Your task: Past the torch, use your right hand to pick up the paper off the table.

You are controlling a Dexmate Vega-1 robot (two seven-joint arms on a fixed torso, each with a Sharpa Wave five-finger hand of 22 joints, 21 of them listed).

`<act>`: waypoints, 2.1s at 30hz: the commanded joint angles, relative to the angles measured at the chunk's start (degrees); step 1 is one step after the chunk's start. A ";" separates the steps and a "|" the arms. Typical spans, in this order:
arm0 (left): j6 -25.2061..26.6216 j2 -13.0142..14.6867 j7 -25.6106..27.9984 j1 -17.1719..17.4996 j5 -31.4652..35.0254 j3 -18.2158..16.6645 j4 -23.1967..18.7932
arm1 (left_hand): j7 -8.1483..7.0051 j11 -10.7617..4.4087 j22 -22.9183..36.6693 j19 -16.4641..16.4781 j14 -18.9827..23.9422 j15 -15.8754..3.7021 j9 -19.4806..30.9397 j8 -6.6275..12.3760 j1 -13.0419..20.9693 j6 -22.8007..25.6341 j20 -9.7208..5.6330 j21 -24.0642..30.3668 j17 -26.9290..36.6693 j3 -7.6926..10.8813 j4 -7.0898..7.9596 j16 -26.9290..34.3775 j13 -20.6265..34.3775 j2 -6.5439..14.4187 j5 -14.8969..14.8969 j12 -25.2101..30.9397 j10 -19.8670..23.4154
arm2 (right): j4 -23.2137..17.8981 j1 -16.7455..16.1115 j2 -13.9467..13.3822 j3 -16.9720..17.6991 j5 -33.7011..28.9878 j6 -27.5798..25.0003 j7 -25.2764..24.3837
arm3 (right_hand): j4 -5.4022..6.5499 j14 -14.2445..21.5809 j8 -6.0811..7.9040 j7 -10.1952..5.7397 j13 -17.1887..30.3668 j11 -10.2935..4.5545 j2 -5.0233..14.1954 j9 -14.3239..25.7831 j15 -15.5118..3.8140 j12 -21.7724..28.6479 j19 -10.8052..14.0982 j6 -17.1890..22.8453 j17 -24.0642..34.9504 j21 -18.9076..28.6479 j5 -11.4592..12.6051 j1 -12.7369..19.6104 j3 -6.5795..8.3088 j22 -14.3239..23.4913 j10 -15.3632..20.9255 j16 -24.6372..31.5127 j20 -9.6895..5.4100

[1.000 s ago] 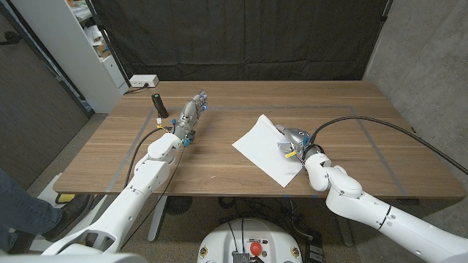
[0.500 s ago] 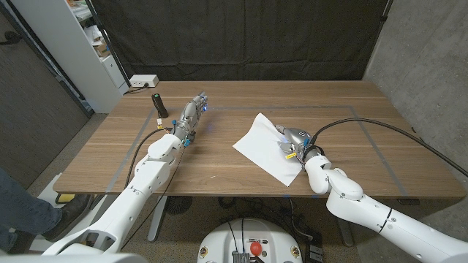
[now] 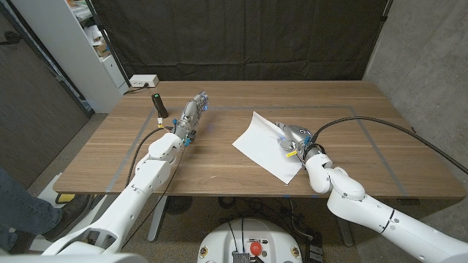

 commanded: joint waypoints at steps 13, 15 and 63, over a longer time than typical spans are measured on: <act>0.17 -0.48 -0.38 -1.16 0.26 0.54 0.67 | 0.34 0.21 0.17 0.27 -0.21 0.29 0.15 -0.08 0.23 0.41 0.23 -0.25 0.25 -0.12 -0.03 -0.21 0.23 0.72 -0.25 -0.13 0.06 | -4.98 -1.20 -1.35 1.66 -1.63 -2.03 1.85 | 0.24 1.14 -0.08 0.10 2.28 -0.08 0.23 0.29 -4.77 0.92 0.06 1.06 0.57 -0.24 -0.45 1.12 -0.41 0.19 0.35 0.00 -0.01; 0.20 -0.51 -0.24 -1.17 0.30 0.52 0.61 | 0.36 0.18 0.17 0.27 -0.23 0.25 0.15 -0.08 0.23 0.42 0.22 -0.27 0.25 -0.13 -0.03 -0.22 0.23 0.73 -0.25 -0.12 0.09 | -5.31 -1.17 -1.49 1.68 -1.85 -2.26 2.30 | 0.36 1.25 -0.12 0.13 2.24 -0.05 0.24 0.29 -4.77 0.93 -0.05 1.11 0.63 -0.30 -0.50 1.04 -0.50 0.19 0.35 0.01 0.03; -0.07 -0.55 -0.57 -0.97 0.12 0.68 0.20 | 0.34 0.05 0.19 0.56 -0.26 0.28 0.16 -0.05 1.17 0.59 0.12 -1.13 0.20 0.44 -0.16 -0.28 0.23 2.23 -0.38 -0.14 0.25 | -13.04 -4.69 -3.28 7.11 -6.14 -1.96 3.27 | 0.56 2.22 -0.51 0.31 2.10 0.14 0.27 0.38 -4.66 1.61 -0.08 2.46 1.33 -0.48 -0.65 1.67 -1.07 0.17 0.66 -0.83 0.22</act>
